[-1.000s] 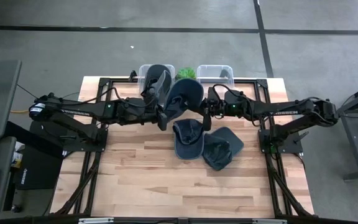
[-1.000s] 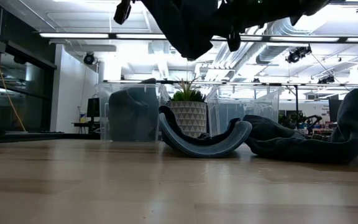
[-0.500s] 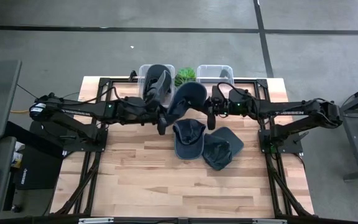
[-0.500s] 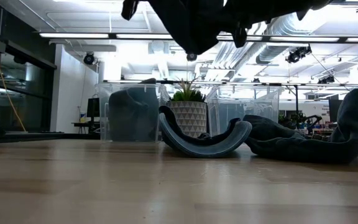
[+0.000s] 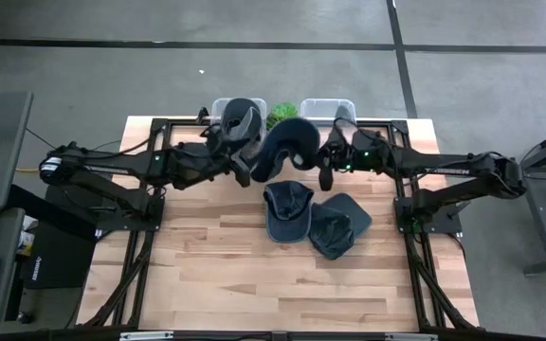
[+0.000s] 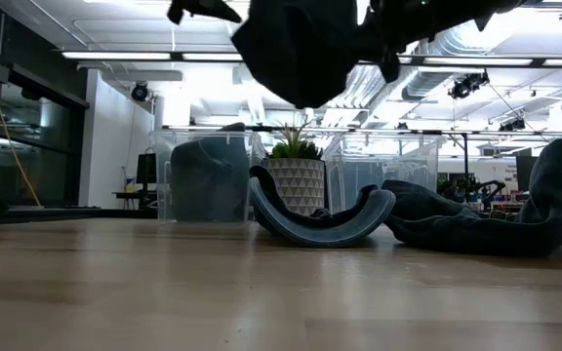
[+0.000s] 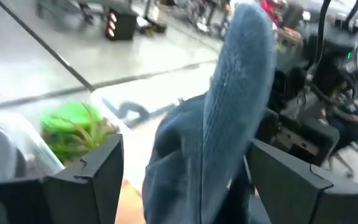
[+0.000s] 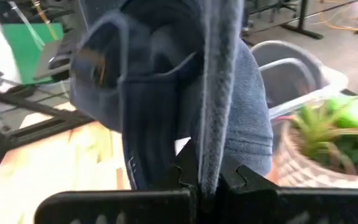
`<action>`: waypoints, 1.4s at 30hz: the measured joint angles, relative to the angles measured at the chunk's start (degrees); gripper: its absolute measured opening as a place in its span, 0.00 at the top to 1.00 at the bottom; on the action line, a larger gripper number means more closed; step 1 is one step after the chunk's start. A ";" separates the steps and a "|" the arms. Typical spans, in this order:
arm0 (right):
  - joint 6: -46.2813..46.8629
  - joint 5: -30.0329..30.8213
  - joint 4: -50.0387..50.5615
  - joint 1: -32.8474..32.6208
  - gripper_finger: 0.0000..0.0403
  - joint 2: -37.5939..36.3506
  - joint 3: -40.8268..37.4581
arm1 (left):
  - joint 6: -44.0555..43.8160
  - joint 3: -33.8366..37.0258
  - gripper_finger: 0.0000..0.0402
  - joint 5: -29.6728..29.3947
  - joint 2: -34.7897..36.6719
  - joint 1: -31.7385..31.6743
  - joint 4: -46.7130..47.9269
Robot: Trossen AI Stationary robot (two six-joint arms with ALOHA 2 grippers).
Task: Pick & Place hat
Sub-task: Put the left blue cap into the right transparent bin
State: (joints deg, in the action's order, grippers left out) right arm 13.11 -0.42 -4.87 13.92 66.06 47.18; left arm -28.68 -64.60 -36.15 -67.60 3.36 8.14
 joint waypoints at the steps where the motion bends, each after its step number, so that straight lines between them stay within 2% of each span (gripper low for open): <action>1: 0.14 0.09 1.00 0.78 1.00 -0.83 0.00 | 0.05 -0.05 0.30 -1.09 0.17 0.00 -0.19; 5: 0.38 0.27 6.06 4.23 1.00 -4.52 0.00 | -0.04 0.01 0.30 -4.74 2.39 0.02 3.62; 13: -0.54 0.47 15.16 12.57 1.00 -11.75 0.00 | -3.55 -0.02 0.30 -7.52 5.92 0.02 11.90; 17: -1.81 -1.78 17.36 17.73 1.00 -13.45 0.00 | -4.57 -0.11 0.30 -8.52 6.50 0.01 13.23; 30: -12.26 -13.09 20.05 34.47 1.00 -12.99 0.02 | -4.60 -0.04 0.30 -8.13 6.34 0.02 13.59; 36: -19.09 -16.34 18.80 38.39 1.00 -9.32 0.02 | -4.64 -0.04 0.30 -6.87 6.34 0.02 15.17; 42: -20.83 -15.44 17.09 39.51 1.00 -3.45 0.02 | -5.08 -0.04 0.30 -5.96 6.34 0.02 15.26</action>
State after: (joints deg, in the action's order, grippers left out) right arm -7.72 -15.86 12.22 53.43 62.61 47.20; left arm -33.76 -64.64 -42.11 -61.25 3.38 23.41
